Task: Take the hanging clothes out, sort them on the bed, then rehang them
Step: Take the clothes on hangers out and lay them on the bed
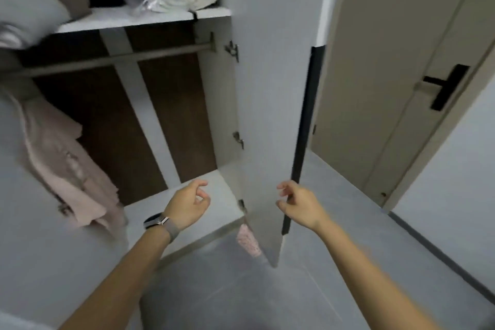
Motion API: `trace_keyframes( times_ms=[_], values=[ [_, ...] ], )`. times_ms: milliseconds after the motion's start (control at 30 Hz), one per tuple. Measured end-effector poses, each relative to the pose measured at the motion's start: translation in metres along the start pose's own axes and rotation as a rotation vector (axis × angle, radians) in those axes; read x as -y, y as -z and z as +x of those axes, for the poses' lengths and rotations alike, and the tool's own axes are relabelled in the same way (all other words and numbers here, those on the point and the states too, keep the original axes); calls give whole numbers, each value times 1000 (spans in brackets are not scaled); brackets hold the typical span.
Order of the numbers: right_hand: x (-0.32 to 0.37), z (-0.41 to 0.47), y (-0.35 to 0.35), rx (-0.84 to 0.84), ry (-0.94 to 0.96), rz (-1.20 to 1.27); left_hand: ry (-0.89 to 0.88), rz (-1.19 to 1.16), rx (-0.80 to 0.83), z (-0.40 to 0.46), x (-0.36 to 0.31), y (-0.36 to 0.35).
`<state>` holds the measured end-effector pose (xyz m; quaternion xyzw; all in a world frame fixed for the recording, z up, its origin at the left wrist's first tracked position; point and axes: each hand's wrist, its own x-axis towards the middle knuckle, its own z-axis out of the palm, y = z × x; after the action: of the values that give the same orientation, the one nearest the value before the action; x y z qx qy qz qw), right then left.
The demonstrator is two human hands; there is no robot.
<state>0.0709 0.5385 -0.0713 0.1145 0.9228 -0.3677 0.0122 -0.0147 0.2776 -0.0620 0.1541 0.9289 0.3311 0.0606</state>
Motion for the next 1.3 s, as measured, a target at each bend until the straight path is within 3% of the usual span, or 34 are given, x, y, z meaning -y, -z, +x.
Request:
trace_keyframes(
  times_ms=[300,700,867,1067,1200,1300],
  values=[
    [107,177,-73,186,286,49,276,-25,-257,74,91,55],
    [291,313,-202,564,502,127,536,46,-856,111,219,212],
    [331,341,-254,626,438,171,705,-26,-860,178,304,283],
    [340,376,-257,511,355,210,868,-56,-521,253,377,312],
    [335,385,-249,464,278,266,711,-175,-815,277,390,297],
    [337,386,-247,468,255,301,649,-254,-859,288,378,304]
  ],
)
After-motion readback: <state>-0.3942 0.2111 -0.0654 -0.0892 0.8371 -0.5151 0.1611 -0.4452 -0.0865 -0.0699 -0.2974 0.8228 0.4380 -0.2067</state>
